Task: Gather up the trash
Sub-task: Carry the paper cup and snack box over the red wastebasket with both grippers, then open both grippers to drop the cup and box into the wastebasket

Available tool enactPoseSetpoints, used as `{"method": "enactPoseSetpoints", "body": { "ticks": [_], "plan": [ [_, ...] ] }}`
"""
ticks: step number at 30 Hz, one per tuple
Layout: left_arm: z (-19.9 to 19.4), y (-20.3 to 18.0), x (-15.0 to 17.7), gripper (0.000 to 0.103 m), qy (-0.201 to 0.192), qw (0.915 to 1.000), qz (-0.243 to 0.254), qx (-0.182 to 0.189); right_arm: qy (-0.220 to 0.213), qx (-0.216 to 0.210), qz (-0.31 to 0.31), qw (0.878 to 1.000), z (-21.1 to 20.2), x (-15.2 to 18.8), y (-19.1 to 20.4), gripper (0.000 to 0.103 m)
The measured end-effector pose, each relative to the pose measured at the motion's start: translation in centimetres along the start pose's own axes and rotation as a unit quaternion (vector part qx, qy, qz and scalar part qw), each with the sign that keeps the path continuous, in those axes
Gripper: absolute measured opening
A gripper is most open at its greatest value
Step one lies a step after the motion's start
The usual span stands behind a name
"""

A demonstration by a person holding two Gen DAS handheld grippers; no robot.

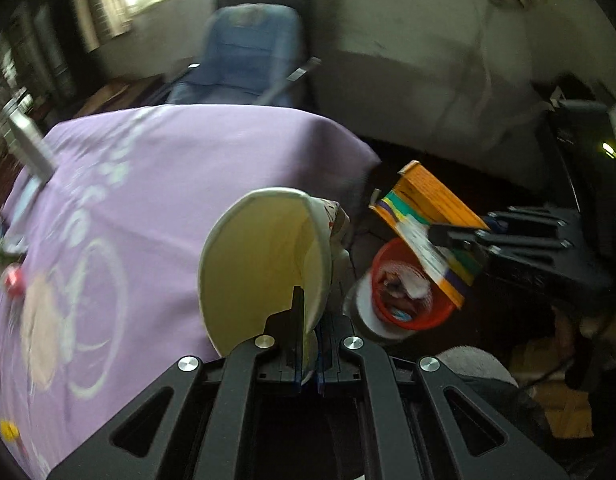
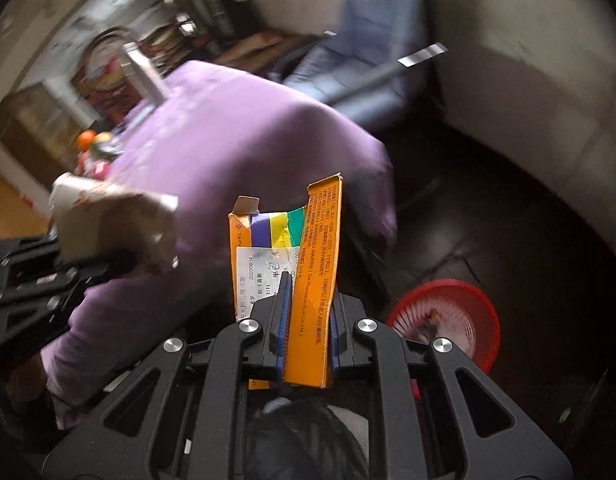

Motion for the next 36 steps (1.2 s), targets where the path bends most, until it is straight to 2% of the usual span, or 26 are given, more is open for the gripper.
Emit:
{"method": "enactPoseSetpoints", "body": {
  "ticks": [8,18,22,29,36],
  "plan": [
    [5.9,-5.9,-0.9,0.005,0.050,0.9968,0.052,0.035,0.034,0.026,0.075,0.996,2.8,3.2,-7.6,0.017],
    [13.4,-10.9,0.5,0.005,0.126,0.9845,0.100,0.070,0.087,0.063,0.159,0.981,6.7,8.1,-15.4,0.017],
    [17.1,-12.8,1.6,0.005,0.151,0.9779,0.133,0.056,0.111,0.073,0.191,0.973,8.8,9.9,-17.6,0.017],
    [23.0,-15.0,3.5,0.005,0.206,0.9635,0.151,0.081,0.144,0.081,0.250,0.954,12.2,12.7,-21.0,0.017],
    [26.7,-16.6,3.8,0.005,0.236,0.9535,0.156,0.104,0.155,0.092,0.266,0.947,13.3,13.9,-22.2,0.017]
  ]
}}
Point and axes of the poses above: each gripper's, at about its wrist camera, not at the fingertips, and z roughly the way its jaws point, y to its left, x to its underside, the point moved 3 cm from there along z, roughly the way its jaws point, and after that the axes turned 5 degrees about -y, right-handed, at the moved point
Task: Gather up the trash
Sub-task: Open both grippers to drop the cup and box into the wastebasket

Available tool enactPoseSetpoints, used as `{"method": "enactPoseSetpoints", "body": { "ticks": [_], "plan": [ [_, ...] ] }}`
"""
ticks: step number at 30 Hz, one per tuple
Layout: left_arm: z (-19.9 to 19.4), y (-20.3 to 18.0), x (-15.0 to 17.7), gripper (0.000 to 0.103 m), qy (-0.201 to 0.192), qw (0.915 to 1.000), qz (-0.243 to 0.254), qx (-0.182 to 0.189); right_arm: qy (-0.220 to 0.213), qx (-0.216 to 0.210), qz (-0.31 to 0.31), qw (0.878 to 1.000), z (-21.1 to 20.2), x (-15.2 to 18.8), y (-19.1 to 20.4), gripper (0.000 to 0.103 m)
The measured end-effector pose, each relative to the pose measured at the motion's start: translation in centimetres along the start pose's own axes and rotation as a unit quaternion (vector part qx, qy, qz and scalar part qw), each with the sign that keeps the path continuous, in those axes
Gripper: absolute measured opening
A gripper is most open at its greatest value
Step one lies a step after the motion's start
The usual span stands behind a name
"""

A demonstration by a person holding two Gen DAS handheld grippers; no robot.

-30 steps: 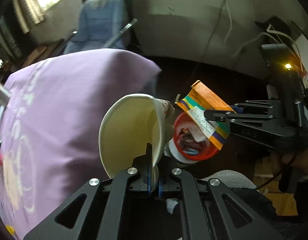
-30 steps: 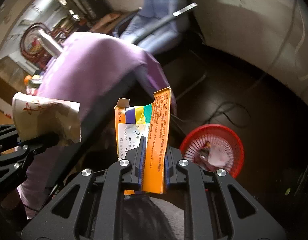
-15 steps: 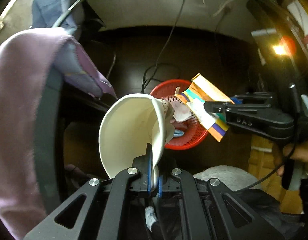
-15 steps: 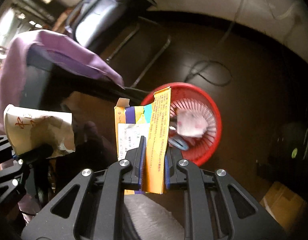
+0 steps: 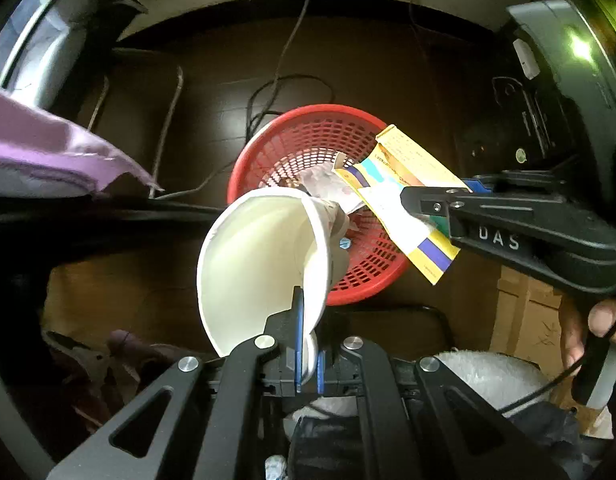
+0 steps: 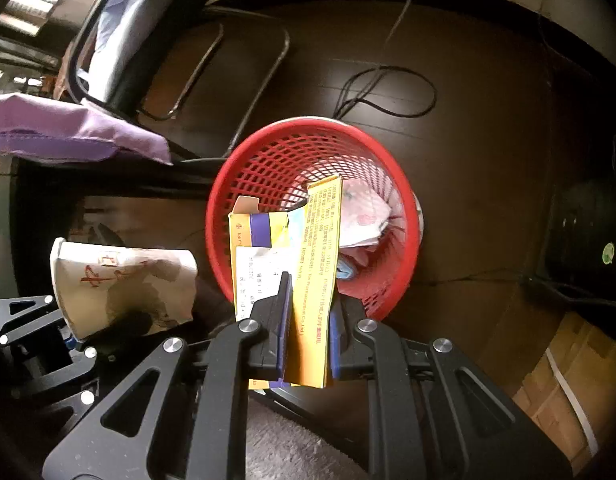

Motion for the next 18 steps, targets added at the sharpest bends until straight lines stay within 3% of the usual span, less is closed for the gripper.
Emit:
{"method": "enactPoseSetpoints", "body": {
  "ticks": [7,8,10,13,18],
  "plan": [
    [1.9,0.4,-0.9,0.009,0.012,0.9997,-0.010,0.019,-0.005,0.009,0.010,1.000,0.6,-0.8,-0.7,0.020],
    [2.1,0.5,-1.1,0.029,0.014,0.9996,-0.013,0.020,-0.009,0.009,0.011,1.000,0.4,-0.8,-0.7,0.023],
    [1.5,0.9,-1.0,0.051,0.005,0.9996,-0.020,0.019,-0.013,0.005,0.015,1.000,0.1,-1.0,-0.6,0.030],
    [0.0,1.3,-1.1,0.061,-0.021,0.9992,-0.022,0.027,-0.020,0.001,0.019,1.000,-0.5,-1.1,-0.7,0.039],
    [-1.7,1.7,-0.7,0.063,-0.031,0.9986,-0.029,0.031,-0.029,0.002,0.035,0.999,-1.5,-1.2,-1.0,0.041]
  ]
}}
Point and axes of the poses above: each gripper's, at about its wrist camera, not at the fingertips, and z roughly the way its jaws point, y to its left, x to its underside, the point moved 3 cm from there along z, roughly the way its jaws point, and after that the axes turned 5 degrees about -y, right-handed, at the moved point
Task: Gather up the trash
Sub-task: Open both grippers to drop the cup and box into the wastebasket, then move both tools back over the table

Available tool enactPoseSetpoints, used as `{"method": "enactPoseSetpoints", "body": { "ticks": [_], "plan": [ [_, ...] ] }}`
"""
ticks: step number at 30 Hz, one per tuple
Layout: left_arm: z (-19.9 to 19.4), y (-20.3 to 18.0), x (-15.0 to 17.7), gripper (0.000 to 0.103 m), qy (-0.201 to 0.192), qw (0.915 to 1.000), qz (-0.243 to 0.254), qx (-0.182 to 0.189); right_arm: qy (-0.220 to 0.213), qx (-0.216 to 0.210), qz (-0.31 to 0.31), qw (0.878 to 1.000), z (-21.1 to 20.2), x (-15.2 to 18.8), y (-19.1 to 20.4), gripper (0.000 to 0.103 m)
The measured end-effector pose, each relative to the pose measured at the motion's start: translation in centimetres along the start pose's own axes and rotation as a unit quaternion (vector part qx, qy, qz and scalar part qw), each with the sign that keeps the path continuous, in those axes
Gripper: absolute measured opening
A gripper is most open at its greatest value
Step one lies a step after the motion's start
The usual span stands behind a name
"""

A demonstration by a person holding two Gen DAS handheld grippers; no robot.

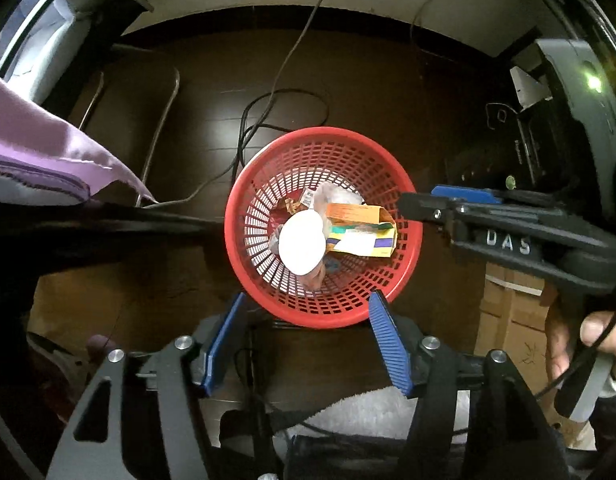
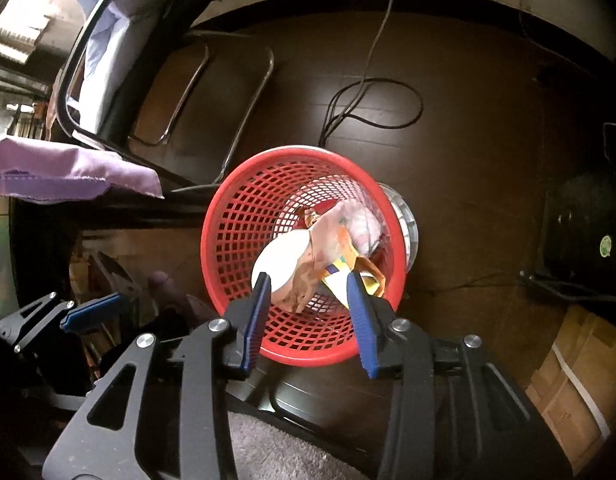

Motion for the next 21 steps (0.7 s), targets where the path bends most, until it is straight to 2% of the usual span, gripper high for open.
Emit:
{"method": "enactPoseSetpoints", "body": {
  "ticks": [3,7,11,16,19,21],
  "plan": [
    [-0.7,-0.2,0.6,0.063,-0.006,1.0000,0.000,-0.002,-0.001,0.002,-0.003,1.000,-0.5,-0.1,0.4,0.042],
    [-2.2,-0.3,1.4,0.066,-0.019,0.9998,-0.008,-0.002,-0.017,0.005,-0.007,1.000,-1.8,-0.5,1.2,0.050],
    [-4.0,-0.2,2.6,0.069,-0.031,0.9992,-0.017,-0.020,-0.031,0.015,-0.022,0.999,-3.7,-0.9,2.4,0.050],
    [-7.3,0.0,3.3,0.069,-0.071,0.9962,-0.029,-0.041,-0.072,0.034,-0.049,0.996,-7.9,-1.2,4.5,0.052],
    [-9.7,0.0,3.5,0.073,-0.096,0.9941,-0.029,-0.042,-0.101,0.043,-0.061,0.992,-10.4,-1.3,6.1,0.054],
    [-11.5,0.5,3.8,0.073,-0.120,0.9905,-0.029,-0.060,-0.119,0.045,-0.076,0.989,-12.1,-1.1,7.5,0.057]
  ]
}}
Point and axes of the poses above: each gripper's, at about its wrist camera, not at the fingertips, and z roughly the way its jaws point, y to its left, x to its underside, the point moved 3 cm from there along z, roughly the way its jaws point, and after that the axes turned 5 degrees about -y, right-handed, at the moved point
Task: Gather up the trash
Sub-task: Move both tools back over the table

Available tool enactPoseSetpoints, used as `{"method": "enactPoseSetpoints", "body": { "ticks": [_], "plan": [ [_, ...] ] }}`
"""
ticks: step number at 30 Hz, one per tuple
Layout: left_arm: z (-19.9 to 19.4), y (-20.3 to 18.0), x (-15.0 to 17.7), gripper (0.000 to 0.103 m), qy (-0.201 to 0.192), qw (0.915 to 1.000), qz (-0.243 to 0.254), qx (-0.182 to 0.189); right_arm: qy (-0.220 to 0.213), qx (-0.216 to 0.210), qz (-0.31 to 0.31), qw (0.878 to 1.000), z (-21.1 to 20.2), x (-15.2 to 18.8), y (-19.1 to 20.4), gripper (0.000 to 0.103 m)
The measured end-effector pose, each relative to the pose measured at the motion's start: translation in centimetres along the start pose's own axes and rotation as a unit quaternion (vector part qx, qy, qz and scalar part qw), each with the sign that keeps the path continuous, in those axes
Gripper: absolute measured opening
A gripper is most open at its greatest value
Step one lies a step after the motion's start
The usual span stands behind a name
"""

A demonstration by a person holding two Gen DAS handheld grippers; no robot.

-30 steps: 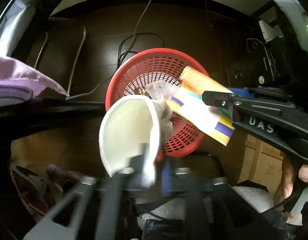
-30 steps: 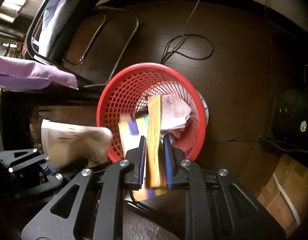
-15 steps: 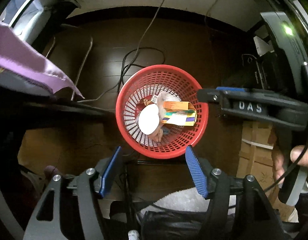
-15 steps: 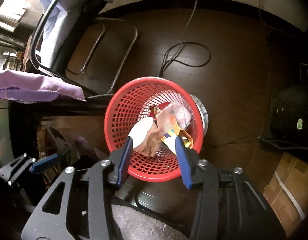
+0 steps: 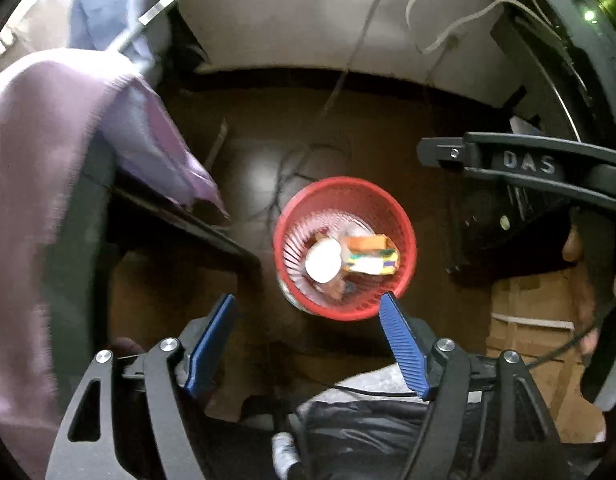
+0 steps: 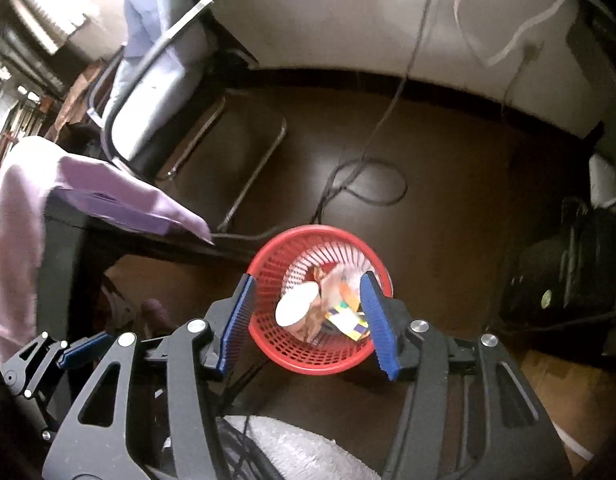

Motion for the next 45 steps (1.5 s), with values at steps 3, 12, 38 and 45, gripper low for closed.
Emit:
{"method": "enactPoseSetpoints", "body": {
  "ticks": [3,12,38,45],
  "plan": [
    [-2.9,1.5,-0.2,0.073,-0.032,0.9993,-0.021,-0.001,-0.025,-0.009,-0.025,0.999,-2.5,-0.5,2.4,0.060],
    [-12.9,8.6,2.1,0.075,-0.120,0.9833,-0.132,-0.035,-0.074,-0.034,-0.106,0.991,-7.1,-0.6,10.6,0.064],
    [-30.4,33.8,20.7,0.081,-0.190,0.8671,-0.411,-0.207,-0.059,-0.233,-0.361,0.901,-13.9,6.1,44.2,0.076],
    [-32.1,39.7,25.1,0.082,-0.182,0.8316,-0.475,-0.222,-0.051,-0.257,-0.413,0.872,-14.2,8.9,51.5,0.077]
  ]
}}
Point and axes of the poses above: each gripper's, at about its wrist camera, not at the fingertips, and z roughly the way its jaws point, y to its left, x to its underside, the point moved 3 cm from there along z, roughly the way its jaws point, and after that the axes turned 5 degrees about -y, right-handed, at the moved point
